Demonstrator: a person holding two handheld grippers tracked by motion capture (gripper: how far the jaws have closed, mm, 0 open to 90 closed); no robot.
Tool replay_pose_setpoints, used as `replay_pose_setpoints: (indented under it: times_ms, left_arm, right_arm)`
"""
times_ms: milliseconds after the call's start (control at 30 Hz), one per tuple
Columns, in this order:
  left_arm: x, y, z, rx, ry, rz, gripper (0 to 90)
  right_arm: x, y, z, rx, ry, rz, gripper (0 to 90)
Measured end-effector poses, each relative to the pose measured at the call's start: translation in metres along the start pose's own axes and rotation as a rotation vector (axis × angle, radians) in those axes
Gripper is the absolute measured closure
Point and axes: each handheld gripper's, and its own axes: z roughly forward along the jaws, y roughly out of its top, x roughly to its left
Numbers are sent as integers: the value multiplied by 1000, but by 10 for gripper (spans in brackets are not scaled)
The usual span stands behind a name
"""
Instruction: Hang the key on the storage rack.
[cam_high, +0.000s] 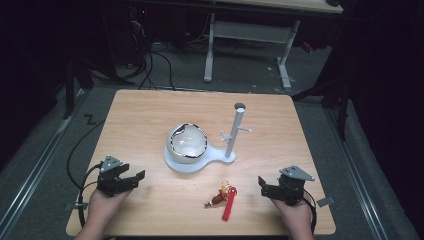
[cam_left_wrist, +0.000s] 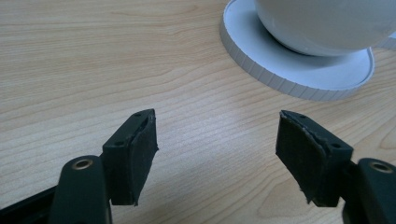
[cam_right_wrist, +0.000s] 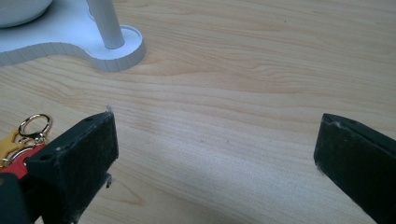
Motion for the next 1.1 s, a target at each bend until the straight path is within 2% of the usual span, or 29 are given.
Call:
replay_pose_setpoints:
  times_ms: [167, 300, 467, 633, 667, 700, 733, 800, 833, 867, 900, 967, 1067, 1100]
  left_arm:
    - [-4, 0, 1, 5, -6, 12, 298]
    - [-8, 2, -1, 4, -5, 32, 298]
    - [-12, 2, 1, 7, -8, 43, 299]
    - [-11, 3, 1, 7, -7, 46, 299]
    - [-11, 2, 1, 9, -6, 46, 299]
    - [-10, 2, 2, 11, -2, 46, 299]
    - [-9, 2, 2, 11, 2, 41, 299]
    - [-7, 2, 0, 5, 5, 30, 299]
    - [-6, 2, -2, -3, 4, 24, 299]
    - [-6, 2, -2, -3, 4, 24, 299]
    - [-5, 2, -2, -6, 6, 24, 300]
    - [-2, 2, -2, -3, 5, 18, 300]
    - [-1, 1, 0, 3, 8, 15, 300]
    - [-1, 1, 1, 6, 8, 15, 300]
  right_arm:
    - [-5, 3, 0, 33, 18, 34, 0]
    - [-6, 3, -2, 30, 31, 56, 0]
    - [-1, 4, -5, 38, 50, 46, 0]
    - [7, 5, -7, 46, 90, 28, 0]
    - [10, 5, -7, 49, 94, 20, 0]
    - [19, 3, -7, 57, 106, 11, 0]
    - [19, 3, -7, 57, 106, 11, 0]
    - [32, 0, -7, 74, 139, -1, 15]
    - [44, -2, -7, 81, 144, -27, 108]
    - [44, -2, -7, 81, 144, -27, 108]
    - [57, -6, -8, 81, 171, -55, 170]
    - [62, -7, -8, 85, 184, -67, 186]
    - [82, -11, -2, 119, 222, -113, 234]
    - [93, -14, 3, 149, 238, -132, 239]
